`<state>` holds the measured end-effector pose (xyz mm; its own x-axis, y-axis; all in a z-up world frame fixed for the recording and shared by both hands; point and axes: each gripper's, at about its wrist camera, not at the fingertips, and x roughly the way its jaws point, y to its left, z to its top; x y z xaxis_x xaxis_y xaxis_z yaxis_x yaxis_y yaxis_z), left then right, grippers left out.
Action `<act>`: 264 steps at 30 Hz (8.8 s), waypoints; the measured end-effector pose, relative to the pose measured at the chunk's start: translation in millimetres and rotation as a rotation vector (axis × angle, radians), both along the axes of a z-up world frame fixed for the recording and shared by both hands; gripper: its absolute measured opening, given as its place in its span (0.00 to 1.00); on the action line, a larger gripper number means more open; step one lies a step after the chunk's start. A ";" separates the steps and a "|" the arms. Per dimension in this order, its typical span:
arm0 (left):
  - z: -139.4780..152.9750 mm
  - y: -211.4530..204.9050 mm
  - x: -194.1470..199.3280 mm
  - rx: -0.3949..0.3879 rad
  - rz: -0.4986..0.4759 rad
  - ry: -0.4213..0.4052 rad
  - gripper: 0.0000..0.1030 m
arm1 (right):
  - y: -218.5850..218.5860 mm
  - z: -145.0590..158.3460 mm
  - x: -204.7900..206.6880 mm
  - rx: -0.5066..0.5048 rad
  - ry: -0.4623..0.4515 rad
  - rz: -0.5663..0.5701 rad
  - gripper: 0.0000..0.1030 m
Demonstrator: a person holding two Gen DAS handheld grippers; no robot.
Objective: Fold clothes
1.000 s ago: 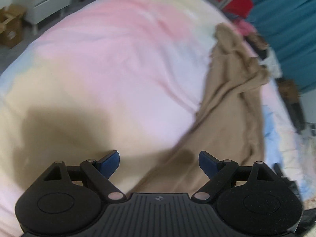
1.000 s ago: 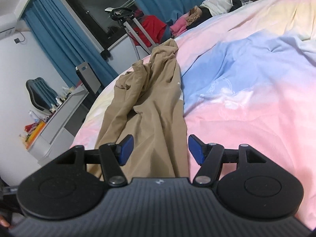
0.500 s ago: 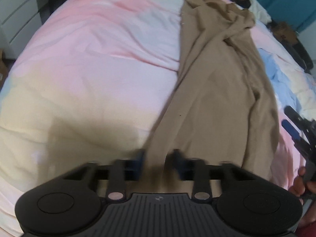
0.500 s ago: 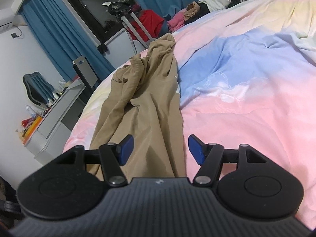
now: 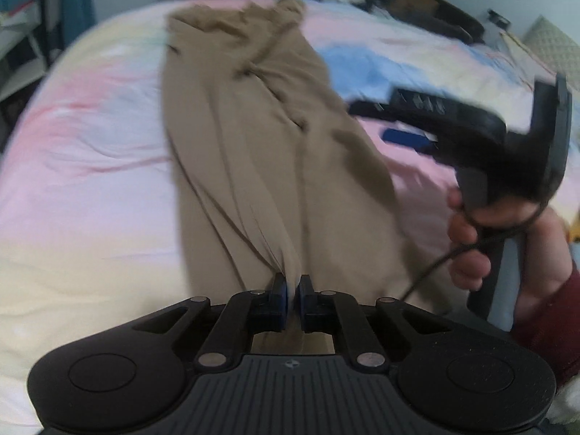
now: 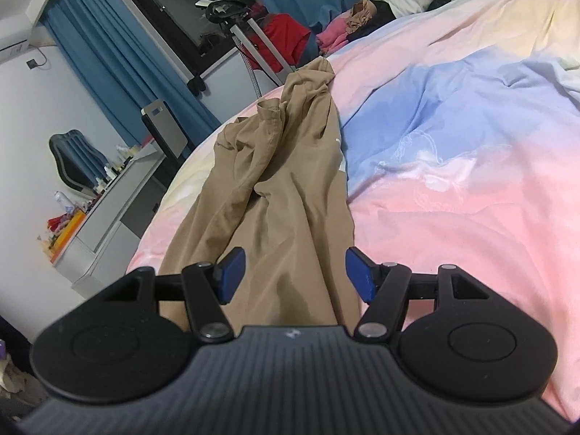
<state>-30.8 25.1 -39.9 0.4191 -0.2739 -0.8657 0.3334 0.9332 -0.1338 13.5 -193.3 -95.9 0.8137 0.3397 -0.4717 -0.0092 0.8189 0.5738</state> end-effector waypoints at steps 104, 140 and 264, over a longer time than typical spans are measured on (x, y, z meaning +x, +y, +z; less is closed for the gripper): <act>132.5 79.6 56.2 -0.409 0.199 -0.434 0.04 | -15.1 131.1 -17.4 -0.130 -0.132 0.098 0.14; 42.1 42.6 124.5 -0.147 0.206 -0.476 0.85 | 9.8 47.9 42.9 -0.328 -0.163 0.054 0.78; 108.2 77.0 -1.7 -0.810 0.496 -0.271 0.09 | -35.6 102.5 -84.1 0.344 -0.013 -0.141 0.17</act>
<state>-32.5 102.1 68.2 0.8028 -0.4812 -0.3520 0.0431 0.6356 -0.7708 -70.6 -228.9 6.6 0.8691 0.3604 -0.3389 0.0812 0.5719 0.8163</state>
